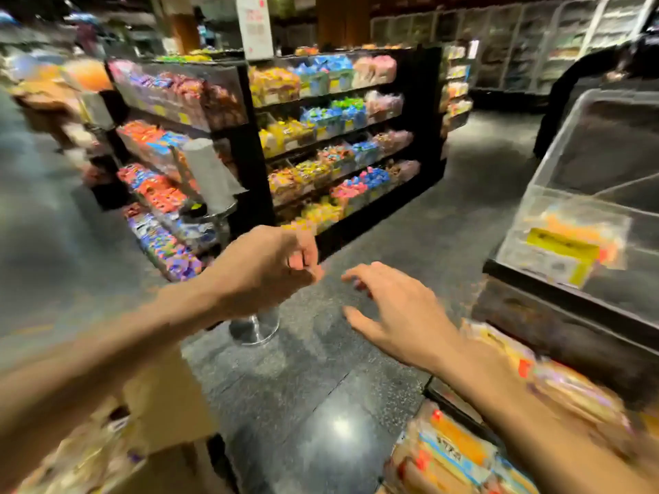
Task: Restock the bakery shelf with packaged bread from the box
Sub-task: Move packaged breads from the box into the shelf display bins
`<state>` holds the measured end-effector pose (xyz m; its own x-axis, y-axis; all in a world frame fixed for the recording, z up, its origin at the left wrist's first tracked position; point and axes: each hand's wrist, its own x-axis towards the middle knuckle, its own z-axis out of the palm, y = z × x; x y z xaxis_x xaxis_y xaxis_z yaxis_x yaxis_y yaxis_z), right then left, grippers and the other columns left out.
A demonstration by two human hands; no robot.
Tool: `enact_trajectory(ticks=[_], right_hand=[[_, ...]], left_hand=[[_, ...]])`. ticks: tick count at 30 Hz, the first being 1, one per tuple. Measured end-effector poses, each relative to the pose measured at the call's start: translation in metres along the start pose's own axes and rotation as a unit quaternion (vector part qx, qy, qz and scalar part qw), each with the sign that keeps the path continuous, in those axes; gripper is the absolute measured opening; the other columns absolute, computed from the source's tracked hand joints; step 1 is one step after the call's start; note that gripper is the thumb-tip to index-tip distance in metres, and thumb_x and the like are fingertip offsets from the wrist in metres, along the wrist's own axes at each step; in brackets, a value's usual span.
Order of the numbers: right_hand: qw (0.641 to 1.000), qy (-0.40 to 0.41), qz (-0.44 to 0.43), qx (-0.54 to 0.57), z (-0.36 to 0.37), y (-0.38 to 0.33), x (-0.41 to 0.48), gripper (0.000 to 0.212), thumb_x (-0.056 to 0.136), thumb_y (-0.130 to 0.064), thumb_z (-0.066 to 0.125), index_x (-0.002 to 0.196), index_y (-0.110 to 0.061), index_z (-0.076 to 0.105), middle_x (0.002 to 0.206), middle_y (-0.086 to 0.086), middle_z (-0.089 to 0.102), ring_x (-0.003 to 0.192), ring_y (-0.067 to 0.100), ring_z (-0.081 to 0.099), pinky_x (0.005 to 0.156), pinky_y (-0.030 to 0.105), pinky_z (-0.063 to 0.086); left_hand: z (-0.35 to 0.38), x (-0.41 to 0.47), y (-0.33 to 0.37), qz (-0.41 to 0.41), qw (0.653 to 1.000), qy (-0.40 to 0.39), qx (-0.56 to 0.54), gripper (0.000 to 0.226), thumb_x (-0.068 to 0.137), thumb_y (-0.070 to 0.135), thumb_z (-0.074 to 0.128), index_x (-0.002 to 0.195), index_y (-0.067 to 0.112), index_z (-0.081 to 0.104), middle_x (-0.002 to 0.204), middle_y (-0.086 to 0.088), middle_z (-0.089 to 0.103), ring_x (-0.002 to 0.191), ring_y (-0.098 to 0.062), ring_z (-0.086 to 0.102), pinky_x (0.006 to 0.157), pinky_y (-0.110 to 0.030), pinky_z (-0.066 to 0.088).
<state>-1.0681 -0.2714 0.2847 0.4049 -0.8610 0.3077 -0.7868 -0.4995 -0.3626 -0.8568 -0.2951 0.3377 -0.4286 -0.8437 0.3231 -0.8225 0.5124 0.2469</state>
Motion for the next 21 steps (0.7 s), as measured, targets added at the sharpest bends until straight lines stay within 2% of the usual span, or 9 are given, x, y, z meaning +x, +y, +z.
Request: enact_trajectory(ticks=[3, 5, 6, 9, 12, 14, 17, 21], right_hand=[[0.995, -0.062, -0.08, 0.02, 0.084, -0.06, 0.015, 0.044, 0.094, -0.034, 0.06, 0.134, -0.018, 0.051, 0.125, 0.006, 0.055, 0.12, 0.027, 0.048, 0.092, 0.044, 0.046], [0.985, -0.122, -0.125, 0.006, 0.14, -0.097, 0.022, 0.049, 0.094, -0.031, 0.058, 0.138, -0.014, 0.047, 0.13, 0.01, 0.051, 0.121, 0.032, 0.047, 0.09, 0.044, 0.045], [0.976, -0.156, -0.151, -0.003, 0.171, -0.12, 0.024, 0.054, 0.094, -0.032, 0.057, 0.142, -0.014, 0.042, 0.134, 0.009, 0.048, 0.123, 0.032, 0.047, 0.091, 0.043, 0.045], [0.95, -0.238, -0.202, -0.001, 0.245, -0.18, 0.022, 0.073, 0.093, -0.036, 0.059, 0.153, -0.018, 0.023, 0.144, 0.009, 0.038, 0.13, 0.032, 0.045, 0.096, 0.045, 0.047], [0.925, -0.3, -0.232, 0.004, 0.299, -0.227, 0.021, 0.073, 0.094, -0.036, 0.056, 0.153, -0.019, 0.017, 0.143, 0.009, 0.036, 0.126, 0.034, 0.046, 0.093, 0.044, 0.045], [0.909, -0.342, -0.239, 0.002, 0.334, -0.25, 0.025, 0.072, 0.096, -0.034, 0.055, 0.154, -0.016, 0.016, 0.146, 0.01, 0.036, 0.128, 0.034, 0.044, 0.095, 0.043, 0.044], [0.889, -0.388, -0.243, 0.006, 0.384, -0.277, 0.035, 0.071, 0.1, -0.029, 0.05, 0.157, -0.012, 0.011, 0.153, 0.012, 0.031, 0.132, 0.032, 0.043, 0.099, 0.039, 0.041], [0.867, -0.451, -0.211, 0.015, 0.456, -0.304, 0.057, 0.052, 0.102, -0.029, 0.046, 0.151, -0.016, 0.029, 0.156, 0.012, 0.029, 0.129, 0.032, 0.047, 0.098, 0.038, 0.041]], left_hand=[[0.019, -0.119, -0.068, -0.103, 0.993, -0.011, 0.063, 0.019, 0.083, 0.024, 0.077, 0.076, 0.024, 0.06, 0.071, 0.006, 0.061, 0.062, -0.018, 0.057, 0.056, -0.028, 0.042], [0.032, -0.192, -0.099, -0.182, 0.979, -0.037, 0.079, 0.006, 0.086, 0.026, 0.07, 0.085, 0.02, 0.067, 0.081, -0.001, 0.067, 0.073, -0.027, 0.064, 0.06, -0.03, 0.045], [0.036, -0.232, -0.112, -0.237, 0.966, -0.061, 0.089, 0.01, 0.087, 0.026, 0.064, 0.092, 0.019, 0.069, 0.087, -0.004, 0.069, 0.078, -0.029, 0.067, 0.063, -0.031, 0.047], [0.054, -0.337, -0.149, -0.403, 0.891, -0.166, 0.13, 0.022, 0.093, 0.021, 0.053, 0.111, 0.02, 0.064, 0.103, -0.008, 0.069, 0.097, -0.03, 0.066, 0.075, -0.034, 0.048], [0.065, -0.411, -0.182, -0.534, 0.822, -0.185, 0.07, 0.027, 0.098, 0.025, 0.048, 0.124, 0.021, 0.055, 0.119, -0.013, 0.064, 0.109, -0.032, 0.062, 0.087, -0.038, 0.05], [0.069, -0.454, -0.204, -0.58, 0.792, -0.186, 0.033, 0.024, 0.1, 0.026, 0.048, 0.121, 0.02, 0.059, 0.121, -0.014, 0.063, 0.112, -0.032, 0.059, 0.089, -0.036, 0.048], [0.083, -0.508, -0.246, -0.625, 0.766, -0.152, 0.014, 0.022, 0.099, 0.034, 0.051, 0.116, 0.025, 0.061, 0.119, -0.008, 0.066, 0.111, -0.026, 0.06, 0.089, -0.036, 0.049], [0.091, -0.554, -0.312, -0.658, 0.734, -0.169, -0.01, 0.026, 0.101, 0.031, 0.048, 0.12, 0.021, 0.062, 0.121, -0.007, 0.066, 0.113, -0.026, 0.059, 0.088, -0.033, 0.046]])
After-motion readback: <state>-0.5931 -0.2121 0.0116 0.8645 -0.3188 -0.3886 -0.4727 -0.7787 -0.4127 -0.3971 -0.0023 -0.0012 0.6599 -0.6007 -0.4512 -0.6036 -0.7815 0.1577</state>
